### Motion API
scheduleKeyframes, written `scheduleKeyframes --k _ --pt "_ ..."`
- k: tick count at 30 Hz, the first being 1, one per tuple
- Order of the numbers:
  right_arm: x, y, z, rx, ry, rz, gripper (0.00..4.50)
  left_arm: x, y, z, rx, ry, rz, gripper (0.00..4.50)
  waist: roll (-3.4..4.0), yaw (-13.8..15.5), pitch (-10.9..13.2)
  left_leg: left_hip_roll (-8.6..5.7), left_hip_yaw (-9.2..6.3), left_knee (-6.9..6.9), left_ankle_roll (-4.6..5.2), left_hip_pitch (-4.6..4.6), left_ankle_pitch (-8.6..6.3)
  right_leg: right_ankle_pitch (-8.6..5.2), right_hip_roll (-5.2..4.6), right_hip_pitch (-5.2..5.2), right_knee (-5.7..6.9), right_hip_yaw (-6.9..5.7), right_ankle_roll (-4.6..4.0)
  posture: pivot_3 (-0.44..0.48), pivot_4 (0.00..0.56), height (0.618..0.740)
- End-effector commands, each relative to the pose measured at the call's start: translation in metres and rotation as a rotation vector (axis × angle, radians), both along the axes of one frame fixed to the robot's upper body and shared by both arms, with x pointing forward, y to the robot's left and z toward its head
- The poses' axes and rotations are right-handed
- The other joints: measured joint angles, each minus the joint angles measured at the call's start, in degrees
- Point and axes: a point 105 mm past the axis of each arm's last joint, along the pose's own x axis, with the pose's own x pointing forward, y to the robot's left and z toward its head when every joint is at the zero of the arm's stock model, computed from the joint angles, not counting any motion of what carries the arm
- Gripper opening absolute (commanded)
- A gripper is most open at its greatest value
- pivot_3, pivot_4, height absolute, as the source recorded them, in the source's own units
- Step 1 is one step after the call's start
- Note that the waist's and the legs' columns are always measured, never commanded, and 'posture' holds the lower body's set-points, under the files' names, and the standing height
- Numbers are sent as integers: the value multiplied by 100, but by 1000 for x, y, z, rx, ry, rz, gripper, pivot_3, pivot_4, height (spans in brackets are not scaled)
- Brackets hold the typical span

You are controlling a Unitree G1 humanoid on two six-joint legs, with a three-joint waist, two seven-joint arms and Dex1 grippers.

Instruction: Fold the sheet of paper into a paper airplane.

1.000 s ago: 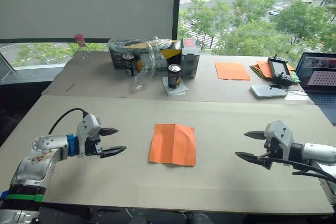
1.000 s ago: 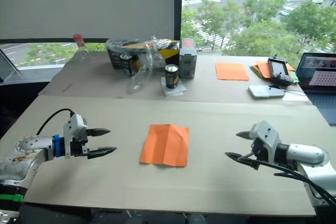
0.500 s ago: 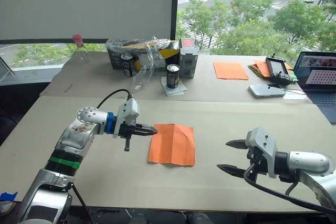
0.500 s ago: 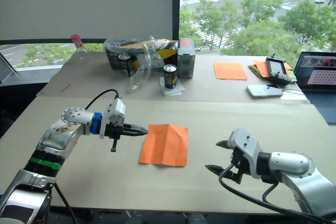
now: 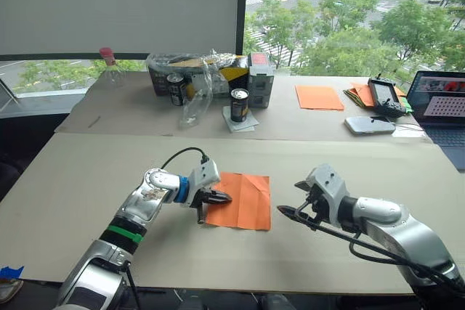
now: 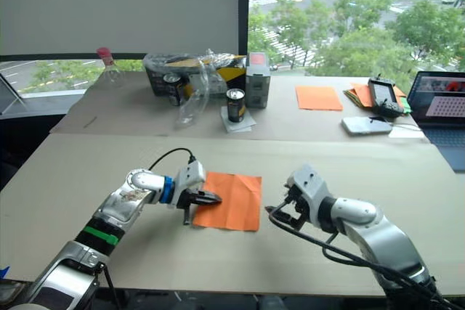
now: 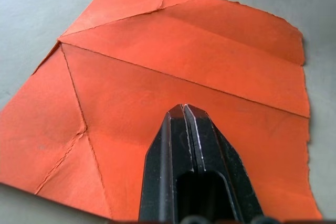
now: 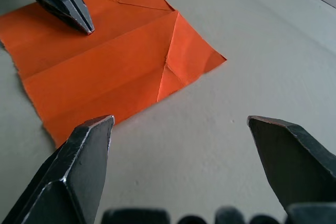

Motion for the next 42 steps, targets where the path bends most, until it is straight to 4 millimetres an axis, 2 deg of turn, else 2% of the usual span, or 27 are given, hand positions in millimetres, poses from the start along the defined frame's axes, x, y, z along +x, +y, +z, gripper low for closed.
scheduleKeyframes --k 1,6,10,13,15,17,23,24,31,35,37,42 --pt "13 -1 4 -26 -24 -23 4500 -9 -6 -1 -15 8 8 32 1 0 -1 0 -1 0 0 0 0 0 1 0 1 0 0 0 150 730" --pt "21 -6 6 -41 -16 -49 4500 -9 -3 -6 2 10 55 32 1 18 -1 -1 -1 0 0 2 0 0 0 0 5 0 0 0 150 730" --pt "19 -7 7 -62 -4 -23 4500 -10 -8 -8 -1 13 65 32 2 28 -1 0 -2 0 0 4 0 0 0 1 5 0 0 0 150 730" --pt "8 3 3 -109 37 77 3710 -11 -10 -12 3 19 71 0 2 29 -1 -1 0 0 0 6 0 0 -1 3 5 0 0 0 150 730" --pt "4 6 -2 -154 52 117 2954 -11 -10 -13 4 22 75 0 2 27 -1 0 -1 0 0 9 0 0 0 6 5 -1 0 0 150 730" --pt "3 9 -7 -195 60 152 2361 -11 -10 -14 4 23 77 0 2 25 -1 0 -1 0 0 12 0 0 0 8 4 0 0 0 150 730" --pt "2 24 -21 -242 90 230 166 -10 -8 -15 9 23 86 0 2 20 -2 0 -1 0 0 16 0 0 0 11 4 0 0 0 150 730" --pt "1 26 -21 -234 92 237 19 -10 -7 -15 10 23 91 0 2 20 -2 0 -1 0 0 17 0 0 0 12 4 0 0 0 150 730" --pt "3 35 -15 -116 96 231 19 -11 -5 -17 10 27 102 0 2 13 -5 1 -1 0 0 24 0 0 1 18 5 0 0 0 150 730" --pt "4 44 12 36 77 245 19 -12 -3 -18 15 25 108 0 3 16 -5 1 -3 0 0 22 0 0 1 17 6 -1 0 0 150 730" --pt "1 52 19 88 76 275 19 -11 -4 -18 14 24 109 0 3 17 -5 0 -2 0 0 22 0 0 0 17 5 0 0 0 150 730" --pt "-3 66 17 137 99 308 19 -10 -4 -15 11 18 111 0 4 13 -5 1 -3 0 0 23 0 0 1 17 6 -1 0 0 150 730"
